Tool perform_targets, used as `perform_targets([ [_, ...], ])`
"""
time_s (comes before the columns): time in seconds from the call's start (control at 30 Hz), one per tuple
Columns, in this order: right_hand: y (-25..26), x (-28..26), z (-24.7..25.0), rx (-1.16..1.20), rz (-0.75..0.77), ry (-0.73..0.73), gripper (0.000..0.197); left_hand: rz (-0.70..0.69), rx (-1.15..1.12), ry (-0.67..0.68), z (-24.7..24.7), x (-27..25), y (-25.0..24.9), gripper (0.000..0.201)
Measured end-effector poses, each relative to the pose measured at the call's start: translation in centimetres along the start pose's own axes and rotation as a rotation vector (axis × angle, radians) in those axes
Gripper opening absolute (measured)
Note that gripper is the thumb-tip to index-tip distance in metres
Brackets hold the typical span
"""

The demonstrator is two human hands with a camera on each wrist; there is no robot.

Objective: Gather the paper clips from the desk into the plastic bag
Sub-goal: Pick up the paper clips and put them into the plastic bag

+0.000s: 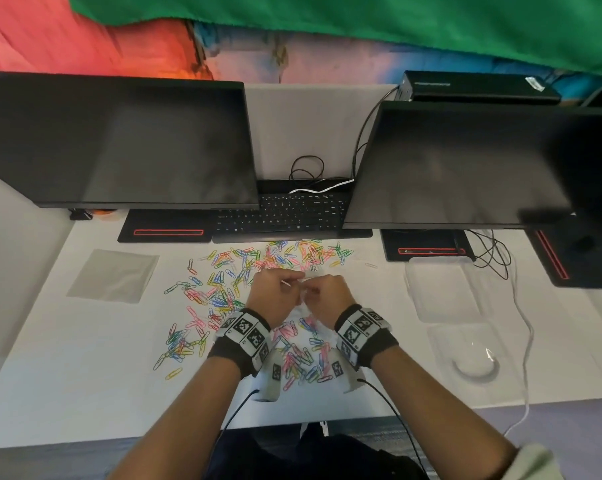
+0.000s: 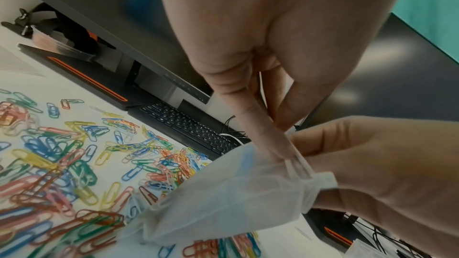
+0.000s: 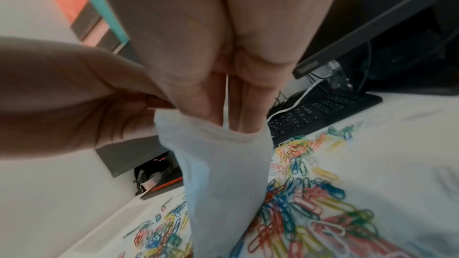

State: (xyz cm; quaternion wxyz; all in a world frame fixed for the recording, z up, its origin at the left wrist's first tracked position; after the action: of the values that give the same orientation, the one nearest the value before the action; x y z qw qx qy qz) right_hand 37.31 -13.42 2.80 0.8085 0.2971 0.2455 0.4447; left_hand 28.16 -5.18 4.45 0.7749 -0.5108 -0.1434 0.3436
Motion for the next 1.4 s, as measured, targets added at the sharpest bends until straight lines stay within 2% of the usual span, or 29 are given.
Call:
perform_targets([
  [0.1, 0.1, -0.1, -0.1, -0.01, 0.058, 0.113, 0.037, 0.0, 0.02, -0.007, 0.4, 0.0, 0.5, 0.022],
  [0.23, -3.7, 0.0, 2.7, 0.413, -0.137, -0.064, 0.024, 0.018, 0.03, -0.039, 1.5, -0.1, 0.4, 0.025],
  [0.27, -5.1, 0.0, 3.3, 0.39, -0.173, -0.121, 0.024, 0.035, 0.021, -0.048, 1.9, -0.1, 0.5, 0.026],
  [0.33, -8.7, 0.1, 3.6, 0.095, -0.234, -0.149, 0.029, 0.06, 0.02, -0.057, 2.6, 0.0, 0.5, 0.026],
  [0.43, -12.5, -0.2, 0.1, -0.276, -0.261, 0.126, 0.048, 0.058, 0.044, -0.071, 3.2, 0.1, 0.6, 0.026],
  [0.5, -13.1, -0.2, -2.3, -0.308, -0.191, 0.227, 0.056, 0.049, 0.041, -0.075, 3.3, 0.2, 0.7, 0.026],
  [0.6, -11.3, 0.4, -4.8, -0.315, -0.038, 0.288, 0.055, 0.035, 0.054, -0.077, 3.2, 0.2, 0.8, 0.026],
  [0.7, -10.1, 0.4, -6.5, -0.543, 0.131, 0.407, 0.066, 0.024, 0.055, -0.076, 3.1, 0.0, 0.7, 0.026],
  [0.77, -11.1, 0.1, -6.9, -0.645, 0.155, 0.504, 0.076, 0.019, 0.059, -0.07, 3.1, 0.1, 0.8, 0.026],
  [0.87, -11.3, -0.5, -6.8, -0.707, 0.307, 0.434, 0.061, 0.006, 0.09, -0.058, 3.1, 0.2, 1.1, 0.027],
  [1.0, -11.0, -0.8, -6.5, -0.693, 0.382, 0.276, 0.041, 0.009, 0.082, -0.05, 2.9, 0.0, 1.2, 0.027],
  [1.1, -10.2, -0.4, -5.4, -0.638, 0.315, 0.209, 0.033, -0.002, 0.098, -0.044, 2.7, -0.1, 1.2, 0.027],
  [1.17, -10.1, 0.2, -3.7, -0.513, 0.156, 0.134, 0.025, -0.018, 0.118, -0.036, 2.6, -0.1, 1.1, 0.027],
  [1.3, -10.7, 0.2, 0.5, 0.006, -0.17, -0.07, 0.014, -0.03, 0.138, -0.029, 2.5, -0.3, 0.9, 0.027],
  [1.4, -9.0, -0.1, 2.2, 0.486, -0.255, -0.091, 0.017, -0.037, 0.138, -0.021, 2.3, -0.3, 0.9, 0.028],
])
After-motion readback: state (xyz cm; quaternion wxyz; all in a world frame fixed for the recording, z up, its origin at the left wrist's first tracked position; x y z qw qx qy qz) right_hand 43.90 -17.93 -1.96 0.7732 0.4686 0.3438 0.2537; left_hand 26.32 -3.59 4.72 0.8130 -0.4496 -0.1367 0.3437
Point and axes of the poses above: each hand's wrist, its own x-axis towards the middle knuckle, its own z-axis out of the back of the hand, y = z × x, the point moved 7 cm from there along x, towards the middle knuckle, and after that the axes turned 6 degrees about -x, right-handed, at the moved point
